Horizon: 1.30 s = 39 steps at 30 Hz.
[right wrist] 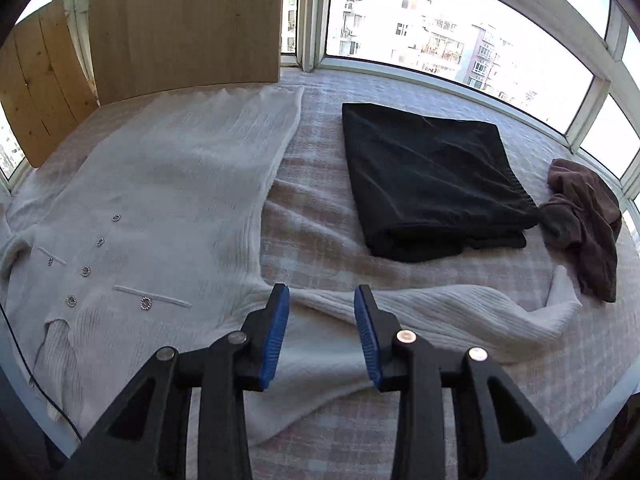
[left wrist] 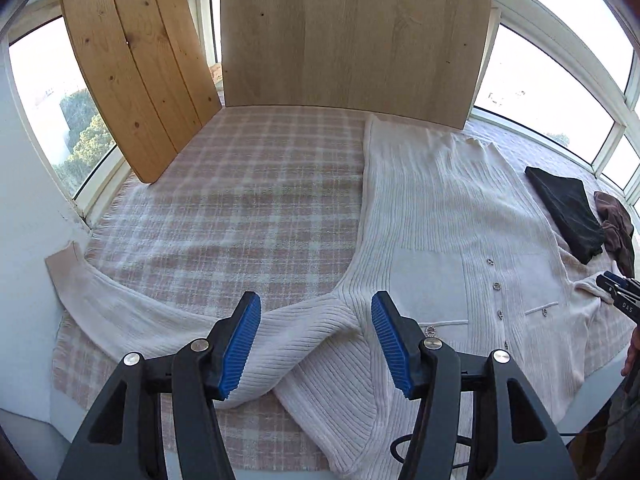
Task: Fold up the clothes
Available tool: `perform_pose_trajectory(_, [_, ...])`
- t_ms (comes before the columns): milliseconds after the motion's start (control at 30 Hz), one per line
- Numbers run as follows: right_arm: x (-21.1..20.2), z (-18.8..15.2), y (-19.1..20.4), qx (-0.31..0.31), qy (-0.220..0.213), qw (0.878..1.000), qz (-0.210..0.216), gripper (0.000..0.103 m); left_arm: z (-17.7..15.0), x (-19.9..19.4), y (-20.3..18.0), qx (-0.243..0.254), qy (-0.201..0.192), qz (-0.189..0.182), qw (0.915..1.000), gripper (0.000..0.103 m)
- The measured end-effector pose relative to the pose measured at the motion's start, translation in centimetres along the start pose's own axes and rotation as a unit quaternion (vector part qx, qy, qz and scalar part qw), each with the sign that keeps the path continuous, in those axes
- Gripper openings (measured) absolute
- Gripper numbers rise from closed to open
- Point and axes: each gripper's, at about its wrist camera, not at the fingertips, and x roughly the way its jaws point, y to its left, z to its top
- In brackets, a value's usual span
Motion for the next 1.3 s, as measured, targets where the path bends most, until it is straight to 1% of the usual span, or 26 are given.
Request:
perform_pose_trajectory(100, [-0.4, -4.2, -7.7, 0.027, 0.014, 0.998, -0.063, 0.042, -0.1, -1.2, -2.6, 0.014, -0.013, 0.007, 0.9998, 0.057])
perform_pose_trajectory(200, [0.1, -7.5, -14.8, 0.062, 0.027, 0.995, -0.079, 0.042, -0.9, -2.5, -7.2, 0.021, -0.023, 0.011, 0.9994, 0.059])
perform_pose_trajectory(267, [0.4, -8.3, -18.4, 0.072, 0.018, 0.994, -0.079, 0.042, -1.8, -3.0, -11.1, 0.02, -0.034, 0.009, 0.9992, 0.071])
perform_pose_trajectory(333, [0.6, -8.7, -21.3, 0.076, 0.008, 0.994, -0.072, 0.042, -2.9, -2.9, -15.8, 0.019, -0.041, -0.005, 0.999, 0.073])
perform_pose_trajectory(400, [0.3, -8.5, -22.8, 0.066, -0.002, 0.996, -0.056, 0.042, -4.2, -2.1, -20.9, 0.035, -0.037, -0.033, 0.9982, 0.073])
perform_pose_trajectory(467, [0.2, -8.2, -23.0, 0.044, -0.009, 0.999, -0.031, 0.042, -5.5, -1.2, -25.7, 0.062, -0.027, -0.061, 0.9958, 0.073])
perform_pose_trajectory(533, [1.0, -7.8, -23.2, 0.032, -0.009, 0.999, 0.002, 0.042, -7.0, -0.4, -29.2, 0.096, -0.02, -0.071, 0.9927, 0.073])
perform_pose_trajectory(600, [1.6, -7.4, -24.2, 0.068, -0.019, 0.996, 0.047, 0.042, -8.4, 0.5, -32.6, 0.13, -0.013, -0.08, 0.9882, 0.073])
perform_pose_trajectory(633, [1.9, -7.3, -24.7, 0.097, -0.023, 0.993, 0.071, 0.042, -9.2, 0.9, -34.3, 0.146, -0.01, -0.085, 0.9855, 0.073])
perform_pose_trajectory(700, [3.0, -6.9, -25.3, 0.153, -0.012, 0.979, 0.134, 0.042, -10.5, 1.7, -37.3, 0.177, -0.003, -0.09, 0.9801, 0.073])
perform_pose_trajectory(767, [4.2, -6.3, -24.4, 0.146, 0.007, 0.978, 0.147, 0.042, -11.3, 2.5, -37.7, 0.186, 0.002, -0.074, 0.9798, 0.073])
perform_pose_trajectory(800, [4.8, -6.0, -24.0, 0.138, 0.02, 0.981, 0.135, 0.042, -11.5, 2.7, -37.5, 0.181, 0.007, -0.069, 0.9811, 0.073])
perform_pose_trajectory(833, [4.7, -5.8, -23.6, 0.14, 0.008, 0.981, 0.136, 0.041, -11.7, 2.9, -37.2, 0.175, 0.011, -0.064, 0.9825, 0.073])
perform_pose_trajectory(867, [4.8, -5.2, -23.3, 0.139, 0.007, 0.98, 0.146, 0.031, -11.9, 3.1, -36.7, 0.167, 0.014, -0.061, 0.9839, 0.073])
perform_pose_trajectory(900, [5.0, -4.6, -23.0, 0.137, 0.006, 0.978, 0.156, 0.012, -12.1, 3.2, -36.3, 0.161, 0.017, -0.057, 0.9851, 0.073])
perform_pose_trajectory(1033, [4.8, 0.4, -22.4, 0.109, -0.034, 0.982, 0.153, 0.011, -12.7, 3.2, -34.5, 0.14, 0.023, -0.049, 0.9886, 0.073])
perform_pose_trajectory(1100, [4.3, 3.8, -21.8, 0.093, -0.06, 0.984, 0.142, 0.012, -12.7, 3.0, -34.0, 0.131, 0.022, -0.05, 0.9899, 0.073])
perform_pose_trajectory(1133, [4.1, 5.4, -21.6, 0.088, -0.073, 0.985, 0.132, 0.013, -12.7, 2.9, -33.9, 0.128, 0.021, -0.049, 0.9903, 0.073])
perform_pose_trajectory(1167, [3.9, 6.7, -21.5, 0.087, -0.082, 0.985, 0.127, 0.022, -12.6, 2.9, -33.7, 0.125, 0.02, -0.049, 0.9908, 0.073])
perform_pose_trajectory(1200, [4.0, 7.9, -21.3, 0.086, -0.08, 0.985, 0.124, 0.043, -12.6, 2.8, -33.5, 0.122, 0.019, -0.049, 0.9912, 0.073])
perform_pose_trajectory(1233, [4.0, 8.7, -21.5, 0.085, -0.067, 0.987, 0.118, 0.05, -12.6, 2.7, -33.4, 0.119, 0.018, -0.049, 0.9915, 0.073])
perform_pose_trajectory(1300, [2.4, 8.5, -22.5, 0.084, -0.084, 0.988, 0.102, 0.05, -12.5, 2.5, -33.3, 0.114, 0.016, -0.055, 0.9918, 0.073])
